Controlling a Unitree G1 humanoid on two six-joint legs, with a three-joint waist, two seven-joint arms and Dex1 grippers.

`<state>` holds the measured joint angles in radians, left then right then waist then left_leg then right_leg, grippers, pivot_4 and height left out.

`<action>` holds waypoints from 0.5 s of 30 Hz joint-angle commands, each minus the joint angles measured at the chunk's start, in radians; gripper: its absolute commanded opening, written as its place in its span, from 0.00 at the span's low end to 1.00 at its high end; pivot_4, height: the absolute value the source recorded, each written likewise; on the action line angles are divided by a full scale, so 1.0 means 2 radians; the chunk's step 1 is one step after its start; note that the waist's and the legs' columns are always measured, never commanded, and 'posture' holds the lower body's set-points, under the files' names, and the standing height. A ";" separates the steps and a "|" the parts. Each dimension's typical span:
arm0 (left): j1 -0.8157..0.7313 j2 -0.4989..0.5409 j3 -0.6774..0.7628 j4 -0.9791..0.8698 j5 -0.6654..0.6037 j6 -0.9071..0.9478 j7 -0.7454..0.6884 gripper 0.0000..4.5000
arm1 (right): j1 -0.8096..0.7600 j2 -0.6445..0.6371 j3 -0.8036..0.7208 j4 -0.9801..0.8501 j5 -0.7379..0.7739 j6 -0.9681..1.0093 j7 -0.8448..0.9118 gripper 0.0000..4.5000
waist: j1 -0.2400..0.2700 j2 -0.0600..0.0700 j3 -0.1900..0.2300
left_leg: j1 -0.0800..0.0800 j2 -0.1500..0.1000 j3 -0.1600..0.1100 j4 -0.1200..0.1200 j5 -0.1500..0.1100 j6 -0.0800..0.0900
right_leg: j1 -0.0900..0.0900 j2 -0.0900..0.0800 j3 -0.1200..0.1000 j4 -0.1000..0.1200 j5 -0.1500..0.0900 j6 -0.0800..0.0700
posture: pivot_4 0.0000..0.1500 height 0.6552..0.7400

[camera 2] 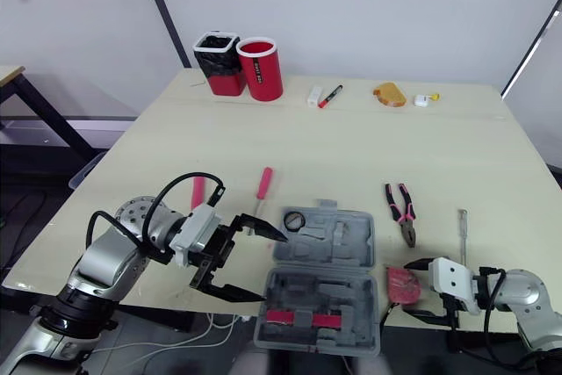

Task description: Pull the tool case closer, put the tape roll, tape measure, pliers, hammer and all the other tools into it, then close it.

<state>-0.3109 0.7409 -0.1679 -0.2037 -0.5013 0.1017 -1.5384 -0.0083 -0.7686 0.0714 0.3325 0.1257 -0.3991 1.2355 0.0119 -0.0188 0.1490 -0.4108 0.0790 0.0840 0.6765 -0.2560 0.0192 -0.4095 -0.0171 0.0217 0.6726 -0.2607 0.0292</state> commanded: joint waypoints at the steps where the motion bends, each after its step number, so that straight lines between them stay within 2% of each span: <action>1: -0.002 0.003 0.000 -0.011 -0.006 -0.002 -0.013 1.00 | -0.001 0.003 0.001 -0.002 0.005 0.001 -0.004 0.81 | 0.000 0.000 0.000 | 0.000 0.000 0.000 0.000 0.000 0.000 | 0.000 0.000 0.000 0.000 0.000 0.000 | 1.00 1.00; 3: -0.003 0.002 -0.001 -0.009 -0.006 -0.002 -0.013 1.00 | 0.000 0.003 0.001 -0.005 0.007 0.004 -0.004 0.64 | 0.000 0.000 0.000 | 0.001 0.000 0.001 0.000 0.000 0.000 | 0.000 0.000 0.001 0.001 0.000 0.000 | 1.00 1.00; 11: -0.001 -0.002 0.000 -0.009 -0.008 0.001 -0.008 1.00 | 0.018 -0.011 -0.008 -0.028 0.016 0.013 -0.003 0.64 | 0.000 0.000 0.000 | 0.002 0.000 0.002 0.000 0.000 0.000 | 0.000 0.000 0.002 0.002 0.000 0.000 | 1.00 1.00; 15: 0.001 -0.007 0.003 -0.010 -0.011 0.006 0.001 1.00 | 0.045 -0.044 -0.029 -0.078 0.038 0.055 0.005 0.64 | 0.001 0.000 0.000 | 0.002 0.000 0.002 0.000 0.000 0.000 | 0.000 0.000 0.002 0.002 0.000 0.000 | 1.00 1.00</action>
<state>-0.3098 0.7322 -0.1679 -0.2036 -0.5050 0.1077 -1.5347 0.0773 -0.8326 0.0622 0.2294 0.1651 -0.3152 1.2396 0.0140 -0.0180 0.1491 -0.4075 0.0790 0.0892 0.6767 -0.2561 0.0193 -0.4097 -0.0174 0.0266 0.6769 -0.2614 0.0300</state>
